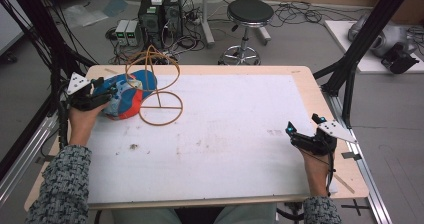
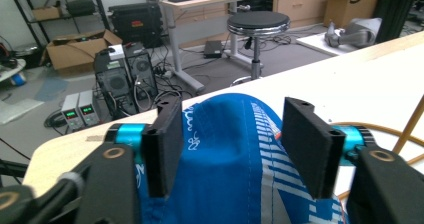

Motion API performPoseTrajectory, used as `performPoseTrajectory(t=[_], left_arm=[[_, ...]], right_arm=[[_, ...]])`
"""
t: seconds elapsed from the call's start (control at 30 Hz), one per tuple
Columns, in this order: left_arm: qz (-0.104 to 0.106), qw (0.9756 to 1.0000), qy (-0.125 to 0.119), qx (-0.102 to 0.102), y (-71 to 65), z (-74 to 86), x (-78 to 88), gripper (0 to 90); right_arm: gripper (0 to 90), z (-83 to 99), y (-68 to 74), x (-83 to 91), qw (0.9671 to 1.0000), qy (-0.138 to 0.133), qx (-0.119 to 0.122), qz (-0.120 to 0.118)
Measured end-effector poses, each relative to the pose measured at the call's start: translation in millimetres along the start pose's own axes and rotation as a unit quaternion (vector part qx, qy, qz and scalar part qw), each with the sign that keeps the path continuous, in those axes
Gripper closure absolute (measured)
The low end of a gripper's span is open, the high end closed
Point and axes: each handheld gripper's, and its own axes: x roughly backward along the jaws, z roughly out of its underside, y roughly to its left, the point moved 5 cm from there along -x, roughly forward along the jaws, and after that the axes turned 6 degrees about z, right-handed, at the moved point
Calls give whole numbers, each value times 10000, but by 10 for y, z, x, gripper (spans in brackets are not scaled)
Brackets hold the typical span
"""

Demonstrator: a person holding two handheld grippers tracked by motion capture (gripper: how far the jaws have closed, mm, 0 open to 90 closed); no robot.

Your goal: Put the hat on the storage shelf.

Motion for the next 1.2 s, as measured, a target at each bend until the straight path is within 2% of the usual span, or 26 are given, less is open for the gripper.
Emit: performPoseTrajectory(t=[0.17, 0.33, 0.37, 0.47, 0.53, 0.63, 0.8, 1.1, 1.2], left_arm=[[64, 10000, 71, -23, -11, 19, -17, 496], [105, 9998, 148, -122, -46, 23, -31, 619], [191, 9996, 143, -142, -61, 20, -34, 652], [221, 9995, 148, -179, -78, 14, -40, 691], [258, 9993, 179, -197, -86, 13, -42, 763], [290, 9992, 240, -145, -86, 19, -46, 824], [324, 9990, 294, -105, -89, 4, -44, 864], [347, 9990, 289, 55, -112, -206, -50, 870], [307, 9990, 261, 183, -93, -275, -54, 871]], right_arm=[[45, 4, -7, -6, 10000, 17, 13, 5], [45, 5, -7, -8, 10000, 13, 23, 8], [45, 4, -7, -9, 10000, 19, 17, 8], [45, 6, -9, -10, 10000, 27, 23, 9], [45, 7, -7, -12, 10000, 38, 31, 20], [45, 7, -2, -11, 10000, 45, 32, 15], [45, 9, -4, -13, 10000, 55, 36, 11], [45, 5, -14, -19, 10000, 24, 68, 20], [45, 8, -13, -19, 10000, 52, 44, 22]])
